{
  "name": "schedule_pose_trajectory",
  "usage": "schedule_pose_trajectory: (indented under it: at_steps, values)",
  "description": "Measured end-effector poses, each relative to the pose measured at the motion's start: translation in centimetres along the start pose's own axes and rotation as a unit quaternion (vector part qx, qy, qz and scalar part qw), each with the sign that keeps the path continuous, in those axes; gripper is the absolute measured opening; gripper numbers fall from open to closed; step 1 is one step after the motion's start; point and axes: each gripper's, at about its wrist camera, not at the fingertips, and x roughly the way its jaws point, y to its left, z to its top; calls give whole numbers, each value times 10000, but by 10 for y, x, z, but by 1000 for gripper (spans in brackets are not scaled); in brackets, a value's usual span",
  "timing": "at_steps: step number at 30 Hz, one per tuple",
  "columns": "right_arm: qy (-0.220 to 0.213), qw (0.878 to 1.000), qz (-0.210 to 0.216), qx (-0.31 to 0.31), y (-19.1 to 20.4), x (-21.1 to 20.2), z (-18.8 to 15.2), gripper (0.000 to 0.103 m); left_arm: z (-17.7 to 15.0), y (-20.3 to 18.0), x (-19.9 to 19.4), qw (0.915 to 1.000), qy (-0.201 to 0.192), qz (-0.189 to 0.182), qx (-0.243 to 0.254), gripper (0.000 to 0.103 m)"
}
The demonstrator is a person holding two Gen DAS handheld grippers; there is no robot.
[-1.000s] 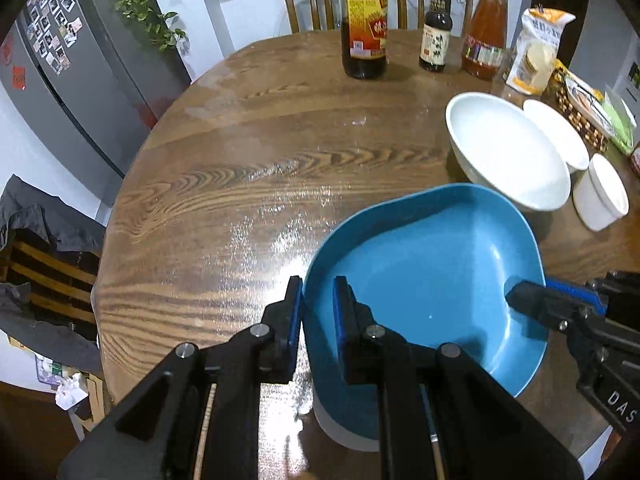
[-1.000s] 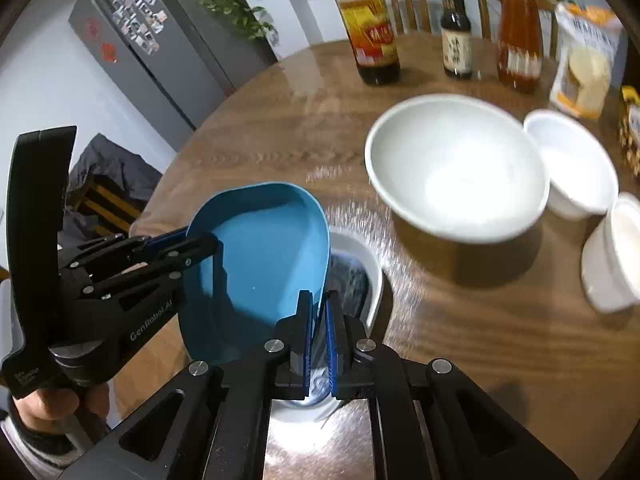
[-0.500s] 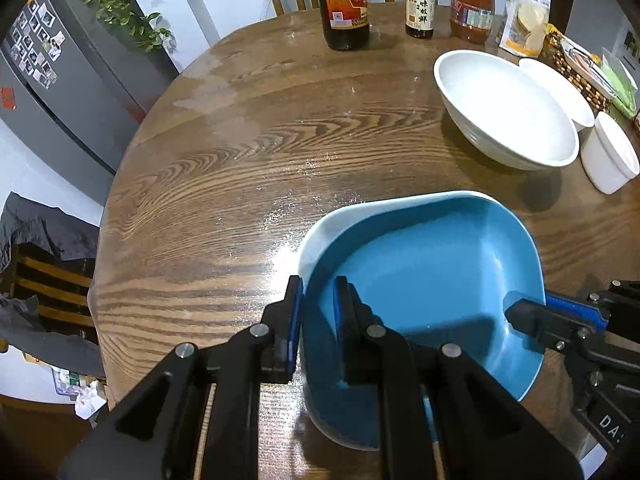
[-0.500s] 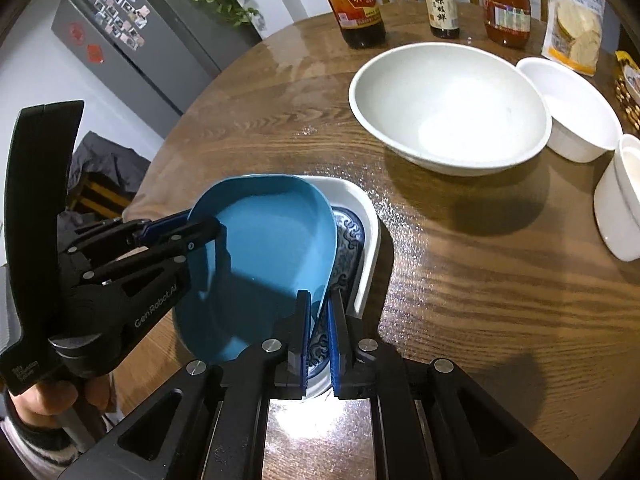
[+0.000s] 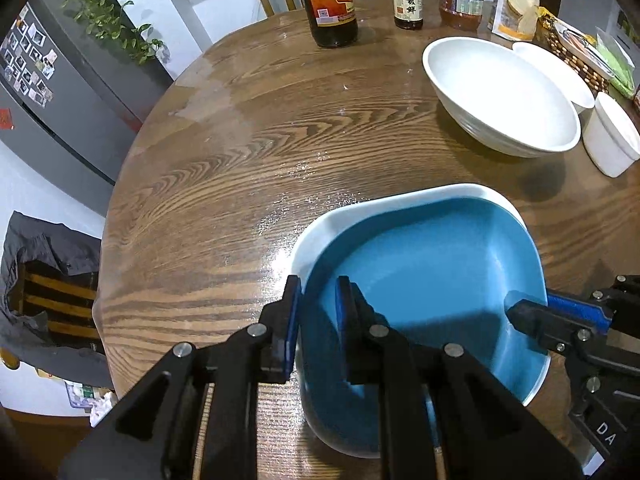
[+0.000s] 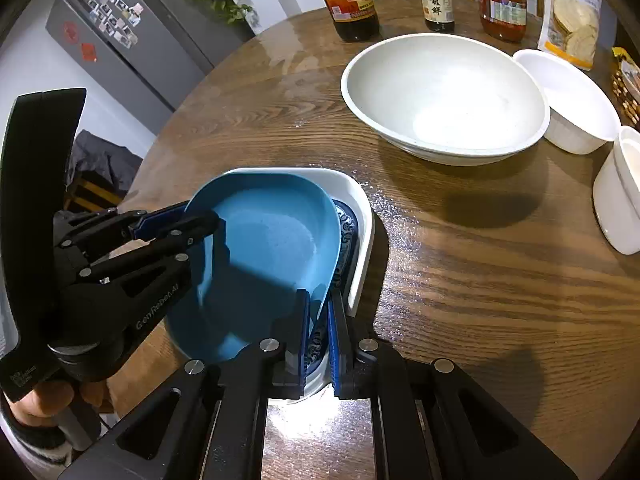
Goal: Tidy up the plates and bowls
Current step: 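Carry the blue dish with both tools and lower it onto the plate stack, then open both tools to release the blue dish on the plates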
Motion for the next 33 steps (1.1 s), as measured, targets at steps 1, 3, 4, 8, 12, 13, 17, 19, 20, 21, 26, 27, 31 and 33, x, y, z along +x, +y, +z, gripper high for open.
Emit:
schedule_pose_trajectory:
  at_steps: [1,3,4,8,12,13,17,19,20,21,26,27,31,33]
  values:
    - [0,10000,-13,-5,1,0,0,9,0,0,0,10000,-5,3,20,18]
    - [2,10000,-27,-13,1,0,0,9,0,-1,0,10000,-7,4,32,18]
    - [2,10000,-29,-11,1,0,0,9,0,-1,0,10000,-9,6,35,18]
    - [-18,10000,-47,-14,1,0,0,9,1,-1,0,10000,-18,19,43,20]
    - [-82,9999,-132,-56,3,-2,-1,9,1,-3,1,10000,-15,31,55,21]
    - [-92,9999,-135,-47,3,-2,-2,9,1,-3,1,10000,-15,31,54,21]
    - [-109,9998,-153,-45,5,-3,-4,9,1,-3,2,10000,-21,23,51,21]
    - [-116,9998,-172,-53,5,-3,-4,9,1,-3,2,10000,-20,28,63,21]
    - [-121,9997,-185,-59,6,-4,-4,9,1,-3,2,10000,-21,31,65,21]
    - [-128,9997,-200,-65,6,-4,-4,9,1,-3,2,10000,-22,31,57,21]
    - [-144,9996,-234,-76,7,-7,-4,9,2,-5,2,10000,-19,31,60,20]
    - [-150,9996,-238,-78,8,-8,-4,9,2,-6,2,10000,-17,38,64,20]
    - [-203,9994,-257,-86,8,-12,-4,9,3,-8,3,10000,6,29,60,22]
    - [-225,9994,-248,-84,8,-14,-5,9,4,-9,3,10000,18,-17,46,26]
